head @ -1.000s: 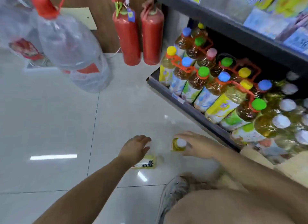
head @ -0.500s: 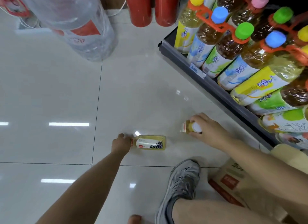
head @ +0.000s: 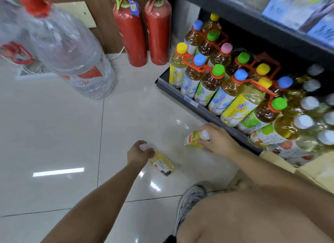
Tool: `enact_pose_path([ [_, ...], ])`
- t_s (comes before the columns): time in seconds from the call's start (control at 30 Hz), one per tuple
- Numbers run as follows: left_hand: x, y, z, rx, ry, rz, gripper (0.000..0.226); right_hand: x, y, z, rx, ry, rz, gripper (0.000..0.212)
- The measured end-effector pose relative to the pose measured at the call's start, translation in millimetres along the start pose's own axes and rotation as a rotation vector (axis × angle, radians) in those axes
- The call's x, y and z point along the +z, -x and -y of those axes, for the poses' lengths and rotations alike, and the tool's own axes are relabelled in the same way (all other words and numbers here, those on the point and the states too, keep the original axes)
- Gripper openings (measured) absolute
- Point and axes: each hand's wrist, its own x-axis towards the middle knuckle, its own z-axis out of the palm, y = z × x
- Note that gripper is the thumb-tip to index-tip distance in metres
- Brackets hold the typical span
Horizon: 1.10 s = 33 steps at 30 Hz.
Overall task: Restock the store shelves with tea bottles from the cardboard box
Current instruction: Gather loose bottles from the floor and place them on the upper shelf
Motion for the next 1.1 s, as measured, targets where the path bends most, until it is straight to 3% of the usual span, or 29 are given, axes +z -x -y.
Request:
enact_pose_path([
  [0.17,-15,63,-96,0.452,-0.242,0.036,0.035,-80,23,51,-0.035,0.018,-0.135,0.039],
  [0.4,-64,202,-228,0.853,-0.102,-0.031,0.033,-206,105,142,-0.095,0.074,-0.346,0.036],
  [0.5,-84,268,-276,0.988,-0.049,-0.032,0.031,-262,159,183,-0.121,0.114,-0.387,0.036],
  [0.63,-105,358,-327,1.165,-0.045,-0.018,0.047,-337,229,225,-0.100,0.165,-0.556,0.056],
  [0.9,-110,505,-417,1.430,-0.045,-0.032,0.056,-455,342,291,-0.090,0.178,-0.904,0.041],
  [1.1,-100,616,-491,1.618,0.030,-0.011,0.052,-550,411,313,-0.072,0.197,-1.128,0.047],
])
